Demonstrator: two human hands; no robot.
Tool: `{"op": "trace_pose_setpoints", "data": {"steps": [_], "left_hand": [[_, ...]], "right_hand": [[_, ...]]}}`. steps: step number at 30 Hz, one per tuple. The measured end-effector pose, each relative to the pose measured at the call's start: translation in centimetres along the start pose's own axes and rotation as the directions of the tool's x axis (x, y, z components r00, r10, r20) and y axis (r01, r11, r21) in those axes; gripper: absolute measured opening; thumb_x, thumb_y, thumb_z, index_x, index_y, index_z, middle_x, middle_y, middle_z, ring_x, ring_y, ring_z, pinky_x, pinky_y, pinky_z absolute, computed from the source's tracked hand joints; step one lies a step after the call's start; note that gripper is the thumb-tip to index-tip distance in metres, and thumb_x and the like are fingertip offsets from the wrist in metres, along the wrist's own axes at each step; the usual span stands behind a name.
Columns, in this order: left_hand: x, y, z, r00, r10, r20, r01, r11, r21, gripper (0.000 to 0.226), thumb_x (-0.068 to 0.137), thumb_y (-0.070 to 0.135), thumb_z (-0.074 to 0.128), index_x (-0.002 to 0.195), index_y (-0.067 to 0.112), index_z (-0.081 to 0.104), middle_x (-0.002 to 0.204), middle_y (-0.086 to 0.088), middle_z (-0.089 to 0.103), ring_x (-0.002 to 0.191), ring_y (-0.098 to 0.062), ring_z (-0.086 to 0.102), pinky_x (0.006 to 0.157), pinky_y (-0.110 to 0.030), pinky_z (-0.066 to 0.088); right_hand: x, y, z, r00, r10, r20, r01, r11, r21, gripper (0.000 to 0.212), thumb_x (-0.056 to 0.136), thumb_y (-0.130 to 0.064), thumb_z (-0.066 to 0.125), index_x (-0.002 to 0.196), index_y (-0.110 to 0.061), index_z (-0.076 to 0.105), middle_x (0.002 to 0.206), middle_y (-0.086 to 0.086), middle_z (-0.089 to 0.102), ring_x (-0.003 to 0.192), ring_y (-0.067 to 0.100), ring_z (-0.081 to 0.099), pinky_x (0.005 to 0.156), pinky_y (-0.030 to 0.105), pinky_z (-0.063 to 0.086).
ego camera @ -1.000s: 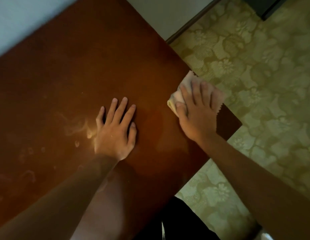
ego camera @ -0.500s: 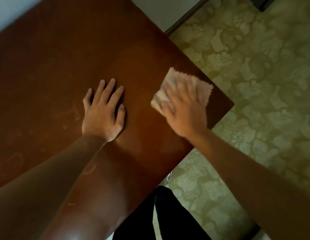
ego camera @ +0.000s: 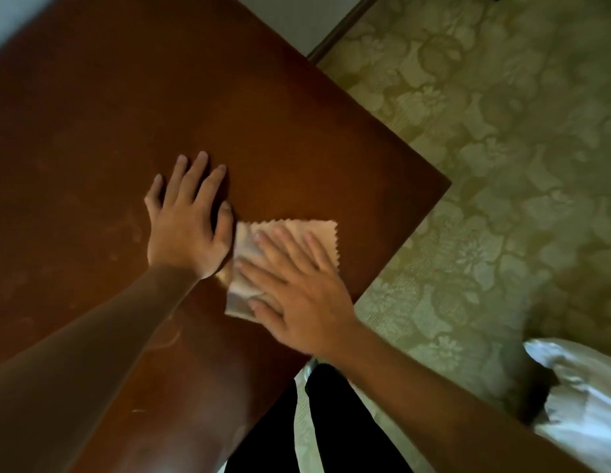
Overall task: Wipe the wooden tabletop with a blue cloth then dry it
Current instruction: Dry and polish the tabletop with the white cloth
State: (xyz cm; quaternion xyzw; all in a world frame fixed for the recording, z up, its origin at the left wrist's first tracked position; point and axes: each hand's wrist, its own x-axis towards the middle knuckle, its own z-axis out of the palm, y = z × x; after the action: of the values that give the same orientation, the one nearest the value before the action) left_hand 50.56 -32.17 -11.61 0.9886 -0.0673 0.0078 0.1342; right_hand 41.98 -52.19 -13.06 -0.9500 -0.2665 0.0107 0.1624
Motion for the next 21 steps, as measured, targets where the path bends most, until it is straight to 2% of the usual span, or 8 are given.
{"op": "trace_pose_setpoints", "data": {"steps": [2, 5, 9, 11, 15, 18, 20, 21], "left_hand": [[0.0, 0.1, -0.1, 1.0, -0.007, 0.005, 0.007, 1.0, -0.006, 0.057, 0.1, 0.04, 0.032, 0.151, 0.016, 0.041, 0.162, -0.008, 0.03, 0.153, -0.028, 0.018, 0.121, -0.053, 0.009], [0.0, 0.2, -0.1, 1.0, -0.01, 0.006, 0.01, 1.0, -0.011, 0.056, 0.101, 0.04, 0.033, 0.151, 0.017, 0.041, 0.163, -0.008, 0.029, 0.153, -0.026, 0.017, 0.122, -0.052, 0.008], [0.1, 0.2, 0.0, 1.0, -0.01, -0.005, 0.01, 1.0, -0.019, 0.056, 0.1, 0.041, 0.033, 0.15, 0.018, 0.042, 0.162, -0.008, 0.031, 0.153, -0.026, 0.017, 0.122, -0.053, 0.008], [0.0, 0.2, -0.1, 1.0, -0.013, -0.018, 0.013, 1.0, -0.018, 0.056, 0.099, 0.041, 0.034, 0.149, 0.017, 0.044, 0.16, -0.009, 0.034, 0.152, -0.028, 0.02, 0.121, -0.053, 0.01], [-0.7, 1.2, -0.3, 0.994, 0.002, -0.111, 0.001, 1.0, 0.025, 0.049, 0.097, 0.036, 0.04, 0.137, 0.013, 0.055, 0.147, -0.011, 0.05, 0.141, -0.03, 0.039, 0.115, -0.052, 0.019], [-2.8, 3.3, 0.1, 0.989, 0.009, -0.149, -0.013, 1.0, -0.023, 0.043, 0.098, 0.033, 0.043, 0.136, 0.016, 0.056, 0.146, -0.008, 0.051, 0.141, -0.026, 0.041, 0.115, -0.05, 0.018], [-4.8, 4.0, 0.6, 0.991, -0.002, -0.131, -0.005, 0.999, -0.051, 0.046, 0.099, 0.035, 0.041, 0.139, 0.017, 0.055, 0.151, -0.007, 0.048, 0.145, -0.025, 0.036, 0.116, -0.049, 0.014], [-5.7, 4.0, 0.9, 0.994, -0.014, -0.112, 0.007, 0.998, -0.056, 0.048, 0.1, 0.036, 0.039, 0.141, 0.017, 0.053, 0.154, -0.007, 0.045, 0.147, -0.025, 0.032, 0.117, -0.049, 0.013]], "right_hand": [[0.7, 4.6, -1.4, 0.994, 0.108, 0.002, -0.108, 0.993, -0.053, 0.057, 0.104, -0.056, 0.036, 0.157, -0.035, 0.036, 0.169, 0.004, 0.024, 0.158, 0.03, 0.012, 0.126, 0.055, 0.014], [1.9, 11.3, -4.1, 0.938, 0.346, 0.006, -0.343, 0.931, -0.128, 0.059, 0.102, -0.056, 0.031, 0.157, -0.036, 0.033, 0.168, 0.005, 0.027, 0.157, 0.033, 0.015, 0.125, 0.058, 0.014], [2.4, 10.9, -4.5, 0.882, 0.471, -0.004, -0.468, 0.876, -0.118, 0.058, 0.104, -0.054, 0.026, 0.159, -0.037, 0.029, 0.171, 0.004, 0.018, 0.159, 0.03, 0.008, 0.126, 0.055, 0.005], [1.2, 6.2, -2.8, 0.895, 0.446, -0.008, -0.445, 0.89, -0.095, 0.057, 0.105, -0.055, 0.025, 0.159, -0.038, 0.028, 0.171, 0.004, 0.016, 0.159, 0.029, 0.006, 0.126, 0.056, 0.007], [-3.1, -2.6, 0.0, 0.972, 0.235, 0.011, -0.234, 0.972, -0.012, 0.055, 0.104, -0.052, 0.038, 0.156, -0.036, 0.038, 0.17, 0.001, 0.023, 0.159, 0.025, 0.009, 0.128, 0.052, 0.008], [-3.8, -1.4, -0.5, 0.993, 0.101, 0.056, -0.099, 0.995, -0.033, 0.053, 0.105, -0.052, 0.039, 0.155, -0.036, 0.04, 0.17, 0.0, 0.022, 0.159, 0.024, 0.01, 0.128, 0.05, 0.008], [-3.2, 2.2, -1.8, 0.99, 0.101, 0.101, -0.094, 0.993, -0.069, 0.056, 0.106, -0.056, 0.028, 0.159, -0.039, 0.027, 0.171, 0.0, 0.015, 0.16, 0.026, 0.004, 0.128, 0.051, 0.004], [-2.7, 4.6, -2.7, 0.979, 0.162, 0.12, -0.151, 0.984, -0.098, 0.057, 0.106, -0.058, 0.019, 0.16, -0.04, 0.016, 0.172, 0.0, 0.01, 0.159, 0.027, 0.0, 0.128, 0.053, 0.003]]}}
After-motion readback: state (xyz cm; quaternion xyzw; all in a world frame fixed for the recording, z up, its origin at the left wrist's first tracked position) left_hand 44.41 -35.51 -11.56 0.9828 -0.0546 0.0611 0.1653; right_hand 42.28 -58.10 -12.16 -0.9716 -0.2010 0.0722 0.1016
